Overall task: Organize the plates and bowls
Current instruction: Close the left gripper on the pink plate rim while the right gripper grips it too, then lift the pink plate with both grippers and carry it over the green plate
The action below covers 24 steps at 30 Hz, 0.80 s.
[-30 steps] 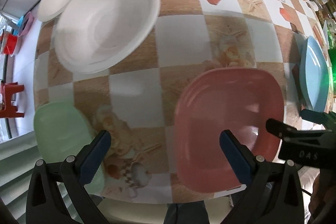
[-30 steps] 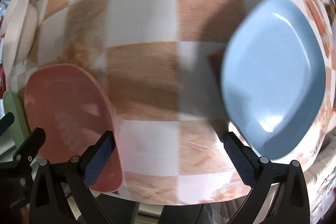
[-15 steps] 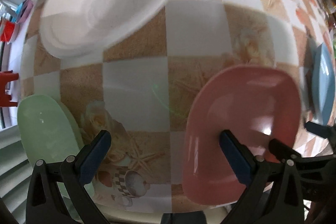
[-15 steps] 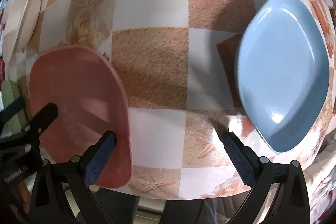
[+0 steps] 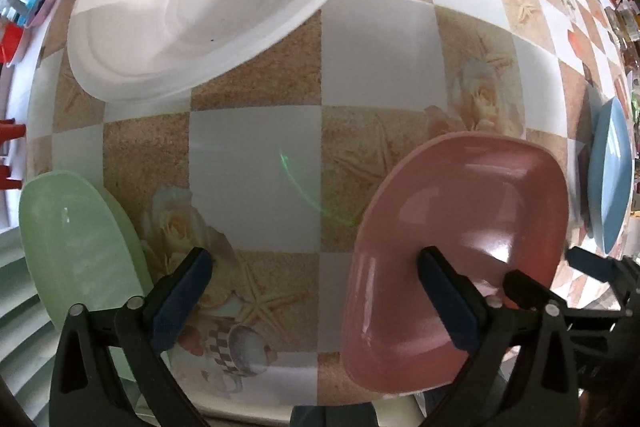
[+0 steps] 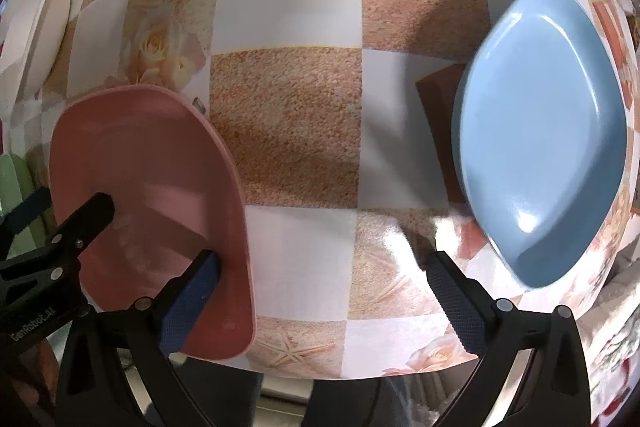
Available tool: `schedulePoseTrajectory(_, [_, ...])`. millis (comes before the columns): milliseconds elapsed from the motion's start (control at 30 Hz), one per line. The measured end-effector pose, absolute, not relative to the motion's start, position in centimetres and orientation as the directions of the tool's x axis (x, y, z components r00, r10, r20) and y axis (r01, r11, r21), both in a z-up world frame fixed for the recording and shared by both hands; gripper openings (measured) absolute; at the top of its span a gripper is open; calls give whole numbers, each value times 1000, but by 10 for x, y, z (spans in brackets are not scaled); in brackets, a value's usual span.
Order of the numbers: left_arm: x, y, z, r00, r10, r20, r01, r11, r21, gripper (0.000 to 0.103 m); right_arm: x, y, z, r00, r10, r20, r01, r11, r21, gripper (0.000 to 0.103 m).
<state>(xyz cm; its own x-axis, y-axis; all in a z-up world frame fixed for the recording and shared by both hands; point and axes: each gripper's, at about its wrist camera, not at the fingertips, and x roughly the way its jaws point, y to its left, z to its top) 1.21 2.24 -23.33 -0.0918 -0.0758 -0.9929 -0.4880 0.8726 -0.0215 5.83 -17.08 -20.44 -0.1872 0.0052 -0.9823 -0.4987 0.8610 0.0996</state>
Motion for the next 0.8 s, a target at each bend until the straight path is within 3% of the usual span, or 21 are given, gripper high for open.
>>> schedulePoseTrajectory(67, [26, 6, -229, -89, -71, -993, -462, 886, -22, 89, 65, -174, -206, -188, 27, -982, -496, 860, 118, 90])
schedulePoseTrajectory(100, [27, 2, -227, -84, -69, -994, -443, 896, -25, 80, 64, -172, -201, -187, 41, -981, -504, 853, 132, 87])
schedulePoseTrajectory(167, [30, -6, -223, -75, -67, -995, -417, 908, -30, 64, 58, -170, -197, -179, 67, -982, -531, 833, 154, 67])
schedulePoseTrajectory(233, [34, -16, -220, -73, -56, -996, -383, 924, -24, 44, 59, -168, -200, -177, 85, -981, -552, 816, 170, 53])
schedulePoseTrajectory(300, [36, -21, -220, -83, -39, -996, -365, 931, -6, 42, 57, -164, -197, -182, 94, -979, -569, 802, 183, 39])
schedulePoseTrajectory(333, [35, -20, -221, -89, -45, -995, -366, 930, -10, 41, 57, -162, -195, -203, 116, -972, -572, 792, 214, 21])
schedulePoseTrajectory(433, [32, -15, -224, -118, -78, -990, -380, 924, -28, 33, 60, -164, -196, -236, 121, -964, -547, 804, 235, 20])
schedulePoseTrajectory(800, [6, -7, -195, -98, -89, -991, -408, 912, -41, 33, 61, -152, -190, -253, 111, -961, -600, 761, 246, 20])
